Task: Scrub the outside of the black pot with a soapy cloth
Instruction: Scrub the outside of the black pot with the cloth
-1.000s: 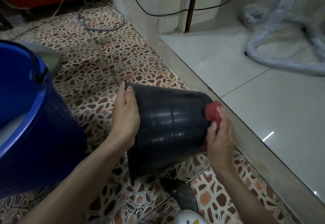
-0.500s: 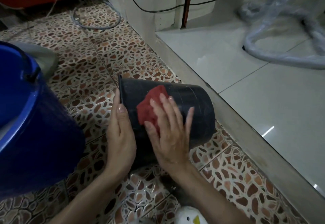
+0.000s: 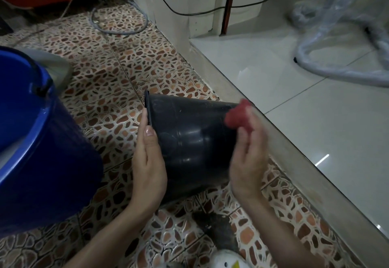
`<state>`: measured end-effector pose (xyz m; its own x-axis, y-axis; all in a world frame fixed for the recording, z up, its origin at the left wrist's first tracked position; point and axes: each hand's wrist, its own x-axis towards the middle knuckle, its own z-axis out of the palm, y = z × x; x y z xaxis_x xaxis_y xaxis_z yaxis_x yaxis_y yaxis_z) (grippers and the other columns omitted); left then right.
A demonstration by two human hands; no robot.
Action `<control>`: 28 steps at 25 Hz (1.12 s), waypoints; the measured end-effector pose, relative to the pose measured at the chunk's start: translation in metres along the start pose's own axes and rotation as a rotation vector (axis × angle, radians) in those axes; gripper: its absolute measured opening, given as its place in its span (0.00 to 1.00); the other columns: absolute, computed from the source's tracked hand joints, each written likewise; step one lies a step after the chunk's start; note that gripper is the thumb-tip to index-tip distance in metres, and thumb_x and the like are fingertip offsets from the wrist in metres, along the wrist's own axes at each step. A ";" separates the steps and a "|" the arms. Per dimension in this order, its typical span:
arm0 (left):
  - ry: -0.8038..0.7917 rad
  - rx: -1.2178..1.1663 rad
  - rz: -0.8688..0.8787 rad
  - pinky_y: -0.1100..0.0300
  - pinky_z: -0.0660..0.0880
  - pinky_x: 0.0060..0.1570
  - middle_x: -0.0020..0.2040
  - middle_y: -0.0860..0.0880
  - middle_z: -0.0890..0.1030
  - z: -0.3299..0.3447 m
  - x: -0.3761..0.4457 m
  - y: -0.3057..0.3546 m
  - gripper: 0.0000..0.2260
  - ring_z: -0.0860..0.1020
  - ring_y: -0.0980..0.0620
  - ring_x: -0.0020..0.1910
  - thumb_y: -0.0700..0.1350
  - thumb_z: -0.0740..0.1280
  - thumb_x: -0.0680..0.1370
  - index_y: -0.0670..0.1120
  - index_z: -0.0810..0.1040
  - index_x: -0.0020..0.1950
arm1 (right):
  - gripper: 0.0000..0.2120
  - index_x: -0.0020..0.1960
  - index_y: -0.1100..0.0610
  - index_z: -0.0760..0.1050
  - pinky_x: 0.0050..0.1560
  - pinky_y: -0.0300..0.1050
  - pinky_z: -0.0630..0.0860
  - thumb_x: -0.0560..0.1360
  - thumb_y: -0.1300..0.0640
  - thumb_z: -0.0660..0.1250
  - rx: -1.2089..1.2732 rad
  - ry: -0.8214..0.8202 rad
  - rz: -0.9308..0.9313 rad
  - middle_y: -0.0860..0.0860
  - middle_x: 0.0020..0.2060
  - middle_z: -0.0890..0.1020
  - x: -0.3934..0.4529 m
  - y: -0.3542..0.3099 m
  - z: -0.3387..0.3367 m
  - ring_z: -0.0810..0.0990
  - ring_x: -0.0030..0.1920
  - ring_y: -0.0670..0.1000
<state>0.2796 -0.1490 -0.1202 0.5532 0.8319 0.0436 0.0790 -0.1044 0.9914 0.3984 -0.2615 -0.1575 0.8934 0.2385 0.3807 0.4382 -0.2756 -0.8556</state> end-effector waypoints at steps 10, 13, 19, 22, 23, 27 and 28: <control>-0.011 0.010 -0.013 0.80 0.64 0.61 0.72 0.72 0.63 -0.003 -0.015 0.000 0.24 0.62 0.79 0.68 0.55 0.49 0.83 0.58 0.57 0.80 | 0.20 0.72 0.49 0.69 0.77 0.61 0.49 0.83 0.46 0.50 -0.379 -0.190 -0.030 0.47 0.73 0.69 0.026 0.025 0.011 0.62 0.75 0.48; -0.016 -0.042 -0.043 0.68 0.70 0.62 0.66 0.75 0.68 -0.007 -0.015 0.006 0.19 0.69 0.76 0.64 0.55 0.51 0.85 0.62 0.60 0.77 | 0.18 0.71 0.50 0.69 0.66 0.49 0.67 0.84 0.49 0.52 -0.247 -0.145 0.168 0.49 0.66 0.74 0.045 0.045 -0.013 0.70 0.68 0.51; -0.008 -0.054 -0.337 0.49 0.63 0.72 0.70 0.55 0.67 0.003 0.056 0.031 0.26 0.65 0.53 0.71 0.63 0.48 0.83 0.55 0.58 0.79 | 0.16 0.71 0.49 0.69 0.70 0.41 0.69 0.84 0.53 0.55 -0.022 -0.116 -0.109 0.46 0.68 0.73 -0.007 -0.008 -0.016 0.70 0.68 0.40; 0.021 -0.038 -0.284 0.48 0.58 0.77 0.79 0.54 0.62 0.009 0.052 0.025 0.34 0.61 0.53 0.78 0.70 0.46 0.78 0.54 0.59 0.80 | 0.17 0.72 0.53 0.67 0.76 0.57 0.57 0.85 0.54 0.54 -0.144 -0.370 -0.552 0.50 0.73 0.70 -0.041 -0.019 0.008 0.64 0.75 0.48; 0.030 -0.040 -0.268 0.48 0.59 0.77 0.79 0.53 0.64 0.007 0.045 0.021 0.38 0.62 0.53 0.78 0.74 0.46 0.75 0.55 0.62 0.79 | 0.18 0.73 0.54 0.67 0.76 0.61 0.56 0.84 0.55 0.54 -0.157 -0.405 -0.567 0.52 0.73 0.70 -0.041 -0.023 0.016 0.63 0.76 0.51; -0.010 -0.049 -0.121 0.47 0.64 0.75 0.77 0.52 0.69 -0.006 0.027 0.014 0.39 0.67 0.54 0.76 0.75 0.45 0.73 0.57 0.64 0.78 | 0.21 0.75 0.54 0.64 0.77 0.63 0.50 0.83 0.59 0.55 -0.118 -0.453 -0.490 0.51 0.75 0.67 -0.026 -0.052 0.033 0.57 0.78 0.49; -0.047 -0.047 -0.064 0.47 0.65 0.74 0.76 0.52 0.69 -0.008 0.024 0.017 0.36 0.67 0.55 0.75 0.73 0.45 0.75 0.57 0.63 0.78 | 0.21 0.75 0.54 0.63 0.77 0.63 0.48 0.83 0.58 0.53 -0.129 -0.452 -0.484 0.50 0.75 0.66 -0.023 -0.056 0.035 0.56 0.78 0.48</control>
<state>0.2873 -0.1266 -0.1018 0.5864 0.8096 -0.0245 0.0767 -0.0254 0.9967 0.3495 -0.2192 -0.1303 0.4764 0.7217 0.5022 0.8119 -0.1418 -0.5663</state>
